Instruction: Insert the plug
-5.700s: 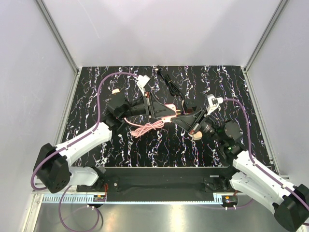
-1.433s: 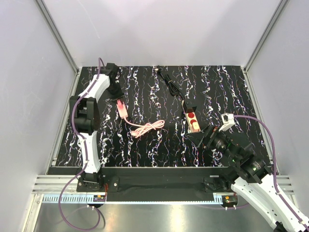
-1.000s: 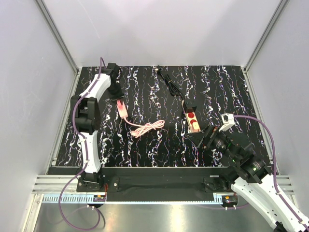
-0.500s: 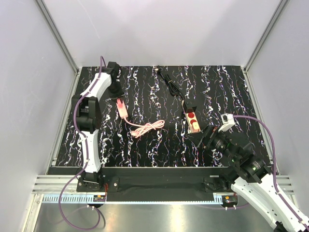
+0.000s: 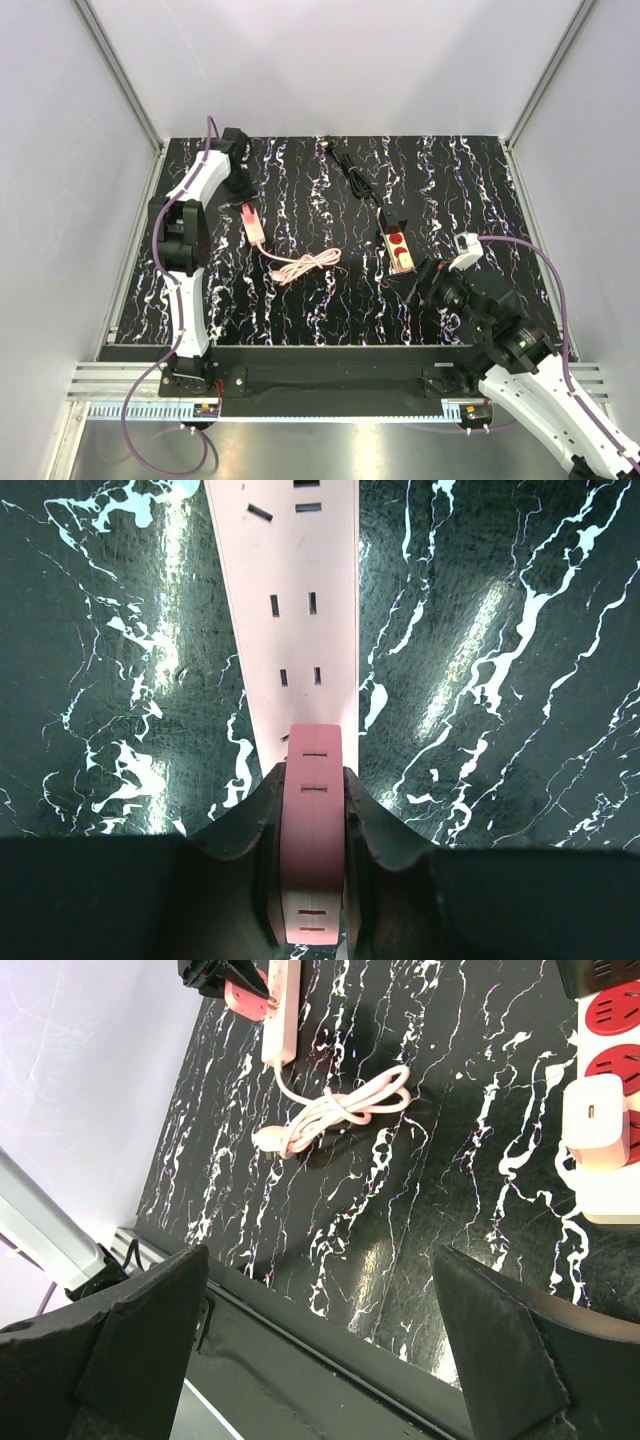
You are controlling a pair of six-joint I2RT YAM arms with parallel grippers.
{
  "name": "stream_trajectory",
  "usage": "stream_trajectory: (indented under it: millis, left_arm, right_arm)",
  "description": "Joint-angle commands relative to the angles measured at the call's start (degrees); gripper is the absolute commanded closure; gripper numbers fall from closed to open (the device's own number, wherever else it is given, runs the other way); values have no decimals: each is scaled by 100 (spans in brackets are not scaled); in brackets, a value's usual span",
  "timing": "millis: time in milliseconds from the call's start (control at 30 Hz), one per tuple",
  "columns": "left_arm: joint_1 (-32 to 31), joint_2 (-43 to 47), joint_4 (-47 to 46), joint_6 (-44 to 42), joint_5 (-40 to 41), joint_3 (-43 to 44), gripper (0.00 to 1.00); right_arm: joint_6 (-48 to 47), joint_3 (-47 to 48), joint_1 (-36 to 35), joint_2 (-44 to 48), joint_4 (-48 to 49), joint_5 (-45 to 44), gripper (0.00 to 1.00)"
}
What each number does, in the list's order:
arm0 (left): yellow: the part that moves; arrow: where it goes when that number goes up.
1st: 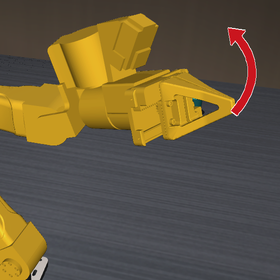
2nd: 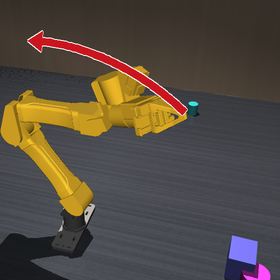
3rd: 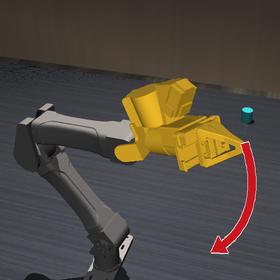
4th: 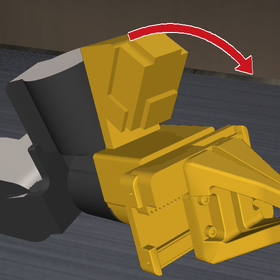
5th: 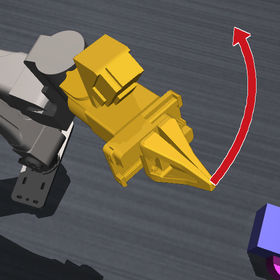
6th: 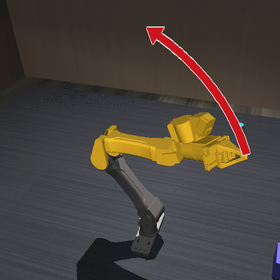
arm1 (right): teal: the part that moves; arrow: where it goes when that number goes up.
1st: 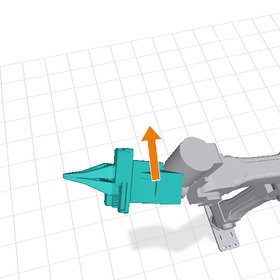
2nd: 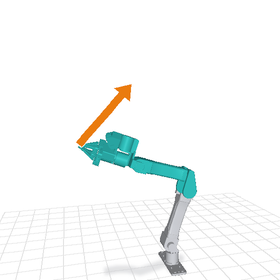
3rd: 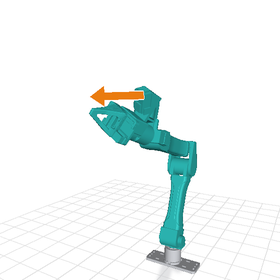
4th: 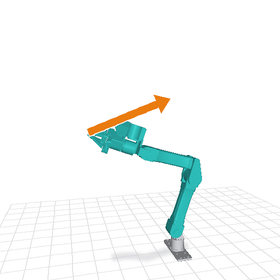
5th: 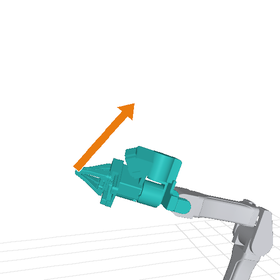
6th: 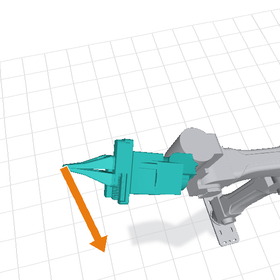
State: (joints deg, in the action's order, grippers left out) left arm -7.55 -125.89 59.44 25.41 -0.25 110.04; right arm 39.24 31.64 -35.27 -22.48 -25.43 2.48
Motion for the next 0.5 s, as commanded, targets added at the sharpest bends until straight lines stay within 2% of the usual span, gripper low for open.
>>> stream_trajectory:
  millis: [0,467]
  left_arm:
    - [-27,47,15,52,-98,-61,100]
    - [-89,169,33,96,7,-132,100]
  right_arm:
    - [-101,255,-33,-55,100,-134,0]
    - [-92,167,-33,7,91,-125,0]
